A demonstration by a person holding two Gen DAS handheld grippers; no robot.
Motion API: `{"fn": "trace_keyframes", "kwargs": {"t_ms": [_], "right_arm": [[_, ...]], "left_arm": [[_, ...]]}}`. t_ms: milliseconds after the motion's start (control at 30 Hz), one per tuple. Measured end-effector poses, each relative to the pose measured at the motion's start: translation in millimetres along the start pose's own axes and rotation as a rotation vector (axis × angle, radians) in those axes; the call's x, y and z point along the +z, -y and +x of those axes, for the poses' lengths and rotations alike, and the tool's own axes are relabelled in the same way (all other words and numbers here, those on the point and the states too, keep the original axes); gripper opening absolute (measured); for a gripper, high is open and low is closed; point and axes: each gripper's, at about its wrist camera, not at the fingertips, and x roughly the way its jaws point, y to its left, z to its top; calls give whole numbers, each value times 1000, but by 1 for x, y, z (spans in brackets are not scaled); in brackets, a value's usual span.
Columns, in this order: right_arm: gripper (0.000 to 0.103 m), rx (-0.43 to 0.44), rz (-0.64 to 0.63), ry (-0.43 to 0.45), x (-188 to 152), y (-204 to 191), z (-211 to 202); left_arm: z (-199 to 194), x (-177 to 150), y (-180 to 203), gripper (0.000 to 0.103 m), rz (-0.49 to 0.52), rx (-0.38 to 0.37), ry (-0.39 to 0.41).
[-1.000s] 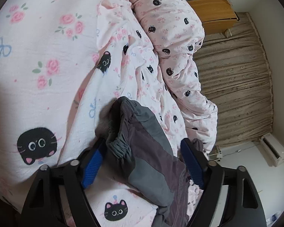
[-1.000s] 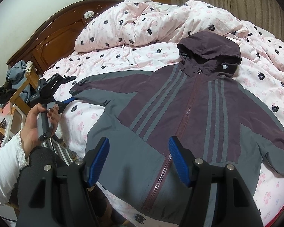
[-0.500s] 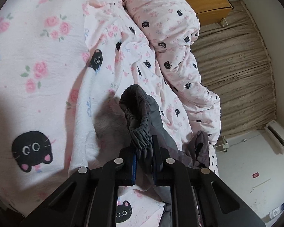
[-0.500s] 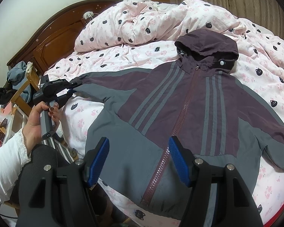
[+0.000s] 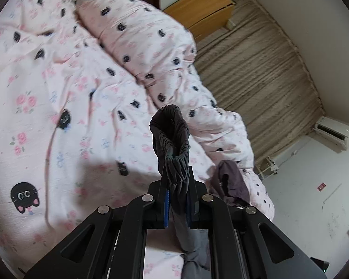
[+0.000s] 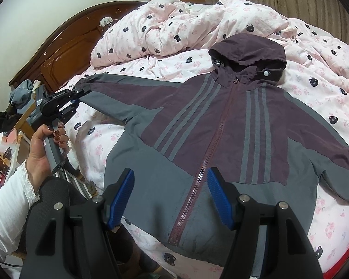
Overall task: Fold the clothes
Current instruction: 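Lift the sleeve cuff with the left gripper and fold it across the jacket front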
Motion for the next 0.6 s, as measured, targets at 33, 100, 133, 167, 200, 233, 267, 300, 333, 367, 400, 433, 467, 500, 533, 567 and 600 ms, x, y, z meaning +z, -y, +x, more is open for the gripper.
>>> {"fn": "trace_keyframes", "kwargs": {"t_ms": [33, 100, 133, 167, 200, 233, 267, 300, 333, 367, 400, 433, 467, 500, 533, 567, 600], "right_arm": [[67, -1, 3, 1, 0, 1, -1], [67, -2, 10, 3, 0, 4, -2], [67, -2, 12, 4, 0, 5, -3], [67, -2, 15, 5, 0, 6, -4], [67, -2, 17, 6, -1, 6, -4], [67, -1, 19, 6, -1, 7, -5], [67, -1, 20, 6, -1, 7, -5], [67, -1, 22, 5, -1, 8, -5], [67, -1, 22, 3, -2, 8, -5], [67, -1, 22, 1, -2, 8, -5], [67, -2, 21, -1, -2, 8, -4], [67, -4, 19, -3, -2, 7, -4], [67, -6, 16, -3, -2, 7, -4], [67, -8, 16, -2, -1, 7, -4], [67, -9, 18, -2, -1, 8, -4], [67, -9, 20, -3, -1, 9, -4], [67, -10, 23, -3, 0, 10, -3]], "left_arm": [[-1, 0, 3, 9, 9, -7, 2], [-2, -1, 10, 9, 29, -19, 5], [-2, -2, 13, 9, 39, -24, 5], [-3, -3, 16, 9, 47, -30, 7], [-4, -5, 19, 9, 53, -36, 8], [-5, -6, 23, 9, 58, -42, 11], [-5, -7, 26, 9, 64, -49, 14], [-6, -8, 30, 9, 71, -55, 18], [-7, -10, 34, 9, 83, -60, 22], [-8, -12, 40, 9, 97, -66, 27], [-9, -13, 45, 9, 113, -71, 32], [-11, -16, 53, 9, 136, -75, 37], [-12, -18, 60, 9, 158, -80, 40], [-13, -21, 66, 9, 176, -83, 42], [-14, -24, 72, 9, 197, -87, 44], [-17, -27, 80, 9, 220, -92, 47], [-18, -31, 86, 9, 241, -95, 49]]}}
